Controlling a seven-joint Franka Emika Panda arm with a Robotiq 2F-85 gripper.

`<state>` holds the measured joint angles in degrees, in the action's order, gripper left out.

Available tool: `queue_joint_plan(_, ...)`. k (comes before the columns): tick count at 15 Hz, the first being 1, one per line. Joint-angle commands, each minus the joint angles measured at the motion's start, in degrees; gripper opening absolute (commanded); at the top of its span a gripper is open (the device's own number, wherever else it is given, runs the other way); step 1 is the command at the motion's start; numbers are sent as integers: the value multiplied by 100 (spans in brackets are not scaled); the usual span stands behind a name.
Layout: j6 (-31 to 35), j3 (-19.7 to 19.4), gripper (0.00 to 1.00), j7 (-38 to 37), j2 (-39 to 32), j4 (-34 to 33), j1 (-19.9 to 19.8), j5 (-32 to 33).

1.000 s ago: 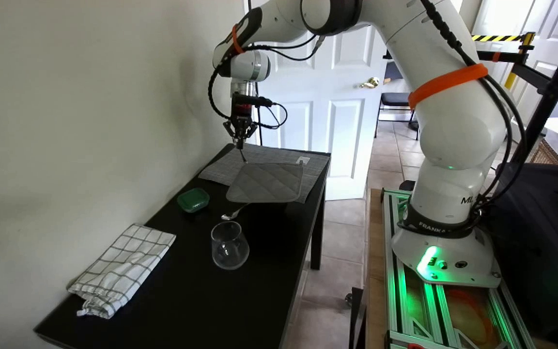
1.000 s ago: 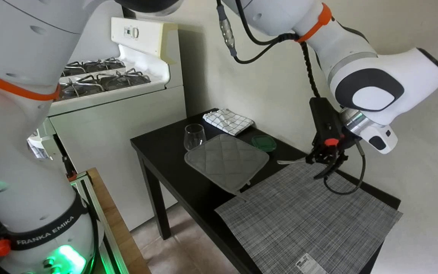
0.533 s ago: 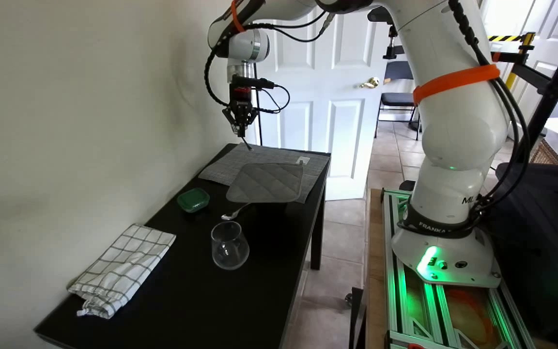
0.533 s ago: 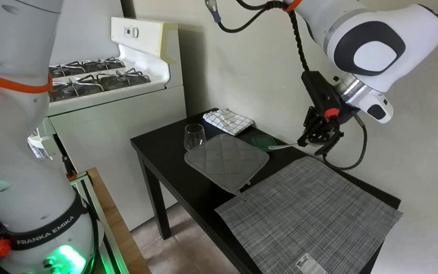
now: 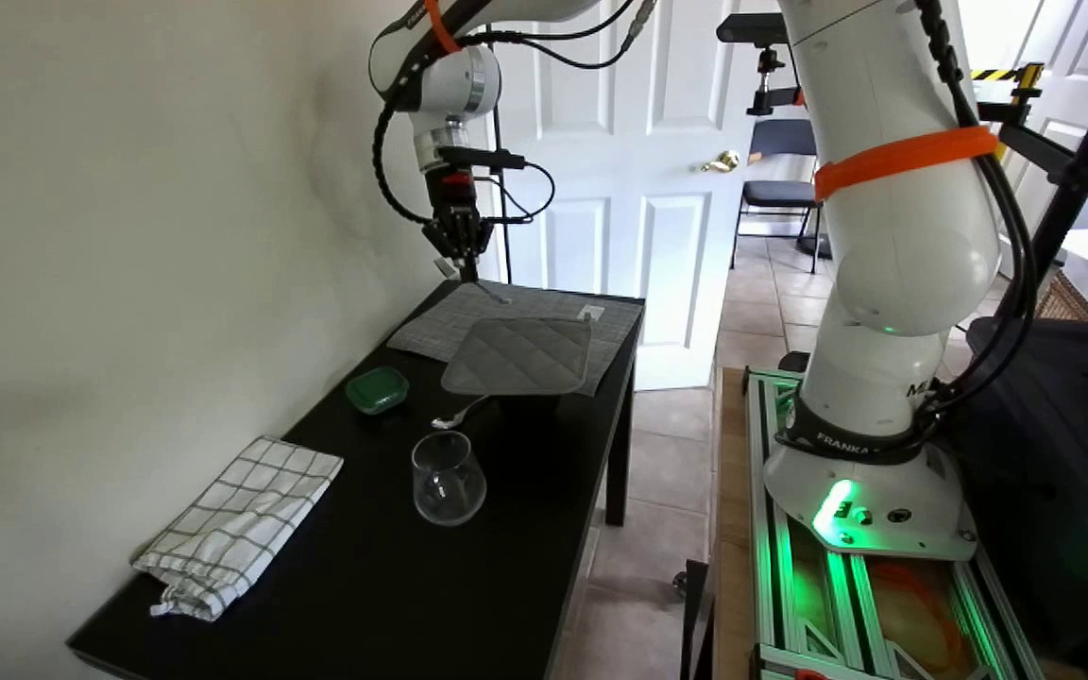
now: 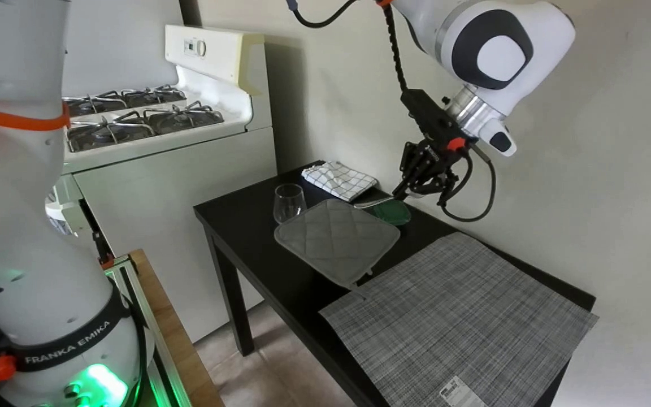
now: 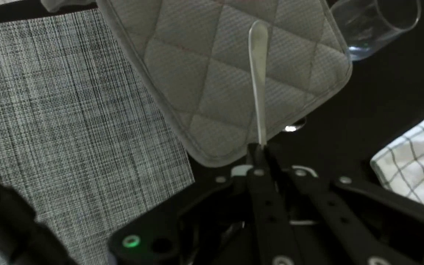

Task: Put the grey potholder on the black mug and then put the silver fork on the grey potholder

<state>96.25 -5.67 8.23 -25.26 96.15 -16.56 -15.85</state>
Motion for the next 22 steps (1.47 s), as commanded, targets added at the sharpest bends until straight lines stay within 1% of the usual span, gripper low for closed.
queue_joint_plan(1,96,54,2,607,297,694,301,521)
queue_joint_plan(6,341,145,2,1298,514,1346,554,1287)
queue_joint_plan(10,843,212,2,1641,762,1832,656,1671)
queue_joint_plan(14,1130,283,2,1859,946,2183,682,1679)
queue_joint_plan(18,1120,315,2,1978,1038,2359,705,1626)
queue_joint_plan(22,1052,338,2,2014,1061,2400,729,1603)
